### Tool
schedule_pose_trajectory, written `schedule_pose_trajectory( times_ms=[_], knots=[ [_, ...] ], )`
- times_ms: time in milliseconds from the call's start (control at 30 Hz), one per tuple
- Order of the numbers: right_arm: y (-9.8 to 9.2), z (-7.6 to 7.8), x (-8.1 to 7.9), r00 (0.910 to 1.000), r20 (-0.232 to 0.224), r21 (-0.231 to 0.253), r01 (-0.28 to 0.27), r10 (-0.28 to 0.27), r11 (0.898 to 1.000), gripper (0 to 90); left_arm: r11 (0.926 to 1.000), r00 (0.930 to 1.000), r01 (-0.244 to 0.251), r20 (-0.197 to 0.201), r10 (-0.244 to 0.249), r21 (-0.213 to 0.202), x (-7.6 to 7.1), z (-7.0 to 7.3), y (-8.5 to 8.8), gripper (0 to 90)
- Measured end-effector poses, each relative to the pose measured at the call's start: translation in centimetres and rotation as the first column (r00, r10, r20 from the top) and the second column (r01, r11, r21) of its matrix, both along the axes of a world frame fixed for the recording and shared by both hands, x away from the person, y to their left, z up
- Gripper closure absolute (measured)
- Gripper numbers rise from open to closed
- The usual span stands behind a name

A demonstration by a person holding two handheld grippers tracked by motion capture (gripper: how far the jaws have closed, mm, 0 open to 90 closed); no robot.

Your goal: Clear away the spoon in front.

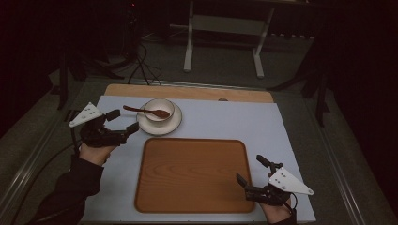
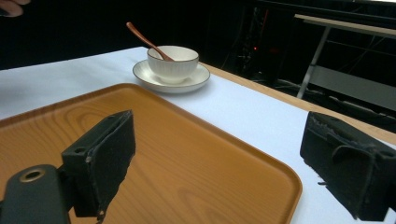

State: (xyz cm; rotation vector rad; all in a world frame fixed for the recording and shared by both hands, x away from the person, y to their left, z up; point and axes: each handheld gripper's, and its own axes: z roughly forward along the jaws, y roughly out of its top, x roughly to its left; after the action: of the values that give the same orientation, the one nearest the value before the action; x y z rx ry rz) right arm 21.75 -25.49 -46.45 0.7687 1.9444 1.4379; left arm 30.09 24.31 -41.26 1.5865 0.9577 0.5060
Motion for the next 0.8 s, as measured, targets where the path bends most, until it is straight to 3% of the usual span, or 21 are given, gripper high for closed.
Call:
schedule_pose_trajectory(
  times_ms=[167,267,367,400,467,500,533,567,633,700,733,767,800],
  knots=[
    [0.0,0.0,0.0,1.0,-0.004,-0.001,-0.003,0.003,1.0,10.3,0.9975,0.9981,-0.058,-0.023,0.057,-0.04,1.5,0.0,0.4,9.5],
    [0.1,-0.1,0.0,1.0,-0.006,-0.004,-0.005,0.005,1.0,10.3,0.9845,0.9925,-0.109,-0.069,0.101,-0.137,2.9,-0.5,1.5,11.3],
    [0.1,-0.1,0.1,0.9999,-0.007,-0.005,-0.015,0.015,1.0,10.3,0.9683,0.9868,-0.147,-0.098,0.129,-0.202,3.8,-1.2,2.1,12.8],
    [0.1,-0.1,0.1,0.9999,-0.007,-0.005,-0.015,0.015,1.0,10.3,0.9683,0.9868,-0.147,-0.098,0.129,-0.202,3.8,-1.2,2.1,12.8],
    [0.1,-0.1,0.0,0.9998,-0.007,-0.006,-0.016,0.016,1.0,10.3,0.9531,0.9804,-0.182,-0.119,0.157,-0.242,4.3,-1.7,2.4,12.8],
    [0.2,-0.1,0.0,0.9998,-0.006,-0.006,-0.017,0.017,1.0,10.3,0.9406,0.9727,-0.216,-0.141,0.185,-0.262,4.7,-2.2,2.6,13.1],
    [0.2,-0.1,0.0,0.9998,-0.006,-0.007,-0.018,0.018,1.0,10.3,0.9322,0.9696,-0.227,-0.155,0.19,-0.282,5.0,-2.5,2.7,13.1],
    [0.2,-0.1,0.0,0.9998,-0.006,-0.007,-0.018,0.018,1.0,10.3,0.9322,0.9696,-0.227,-0.155,0.19,-0.282,5.0,-2.5,2.7,13.1],
    [0.2,-0.2,0.0,0.9997,-0.01,-0.009,-0.022,0.022,1.0,10.3,0.9155,0.9606,-0.259,-0.181,0.211,-0.308,5.4,-3.2,2.7,14.3],
    [0.2,-0.2,0.1,0.9997,-0.01,-0.009,-0.023,0.023,1.0,10.3,0.9044,0.9531,-0.28,-0.205,0.223,-0.322,5.8,-3.8,2.8,14.3],
    [0.3,-0.2,0.0,0.9996,-0.012,-0.008,-0.027,0.027,1.0,10.3,0.8941,0.943,-0.312,-0.219,0.251,-0.321,6.1,-4.3,2.7,14.9],
    [0.3,-0.2,0.0,0.9995,-0.012,-0.009,-0.029,0.029,1.0,10.3,0.8858,0.9389,-0.324,-0.23,0.257,-0.333,6.3,-4.7,2.8,15.5],
    [0.3,-0.2,0.0,0.9995,-0.011,-0.01,-0.029,0.029,1.0,10.3,0.8858,0.9389,-0.324,-0.23,0.257,-0.333,6.3,-4.7,2.8,16.2]
  ],
)
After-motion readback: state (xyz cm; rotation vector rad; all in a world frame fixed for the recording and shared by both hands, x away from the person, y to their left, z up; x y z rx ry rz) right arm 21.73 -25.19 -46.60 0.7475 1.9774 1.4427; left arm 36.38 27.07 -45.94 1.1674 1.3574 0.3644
